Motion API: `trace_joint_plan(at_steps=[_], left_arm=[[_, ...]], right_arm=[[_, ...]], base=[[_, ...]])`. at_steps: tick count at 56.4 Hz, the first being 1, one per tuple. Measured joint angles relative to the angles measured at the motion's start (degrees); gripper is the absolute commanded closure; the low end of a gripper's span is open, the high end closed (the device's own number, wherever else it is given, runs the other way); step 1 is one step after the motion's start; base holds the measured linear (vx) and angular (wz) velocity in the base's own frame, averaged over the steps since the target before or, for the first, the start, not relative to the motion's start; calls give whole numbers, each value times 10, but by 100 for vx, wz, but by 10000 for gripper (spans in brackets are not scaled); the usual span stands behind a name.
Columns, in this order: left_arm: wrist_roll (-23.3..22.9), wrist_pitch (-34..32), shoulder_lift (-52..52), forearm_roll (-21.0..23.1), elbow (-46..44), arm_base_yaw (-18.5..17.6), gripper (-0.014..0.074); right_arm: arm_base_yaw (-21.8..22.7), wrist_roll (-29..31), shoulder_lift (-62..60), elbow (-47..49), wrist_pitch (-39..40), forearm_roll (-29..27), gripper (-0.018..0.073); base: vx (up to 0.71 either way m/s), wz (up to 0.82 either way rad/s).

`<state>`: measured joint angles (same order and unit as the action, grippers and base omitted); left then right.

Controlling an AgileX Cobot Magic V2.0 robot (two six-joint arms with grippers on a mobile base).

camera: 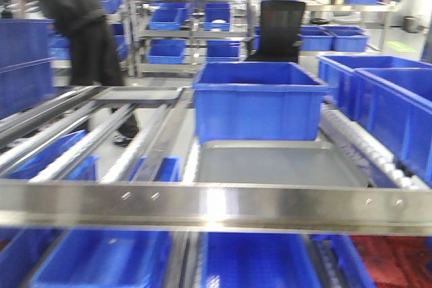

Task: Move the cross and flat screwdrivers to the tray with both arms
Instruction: 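Drive the base along the shelves to the grey metal tray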

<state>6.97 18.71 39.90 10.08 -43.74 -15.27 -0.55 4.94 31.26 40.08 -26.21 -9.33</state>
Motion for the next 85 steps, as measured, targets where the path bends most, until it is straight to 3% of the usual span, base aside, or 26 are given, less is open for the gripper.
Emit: trace_joint_plan(at_steps=[51, 85], left_arm=[[0, 0, 0, 0, 0, 0, 594], [0, -1, 0, 0, 0, 0, 594]], right_arm=[[0, 0, 0, 0, 1, 0, 567], [0, 0, 0, 0, 1, 0, 567]], base=[[33, -9], [6, 5]])
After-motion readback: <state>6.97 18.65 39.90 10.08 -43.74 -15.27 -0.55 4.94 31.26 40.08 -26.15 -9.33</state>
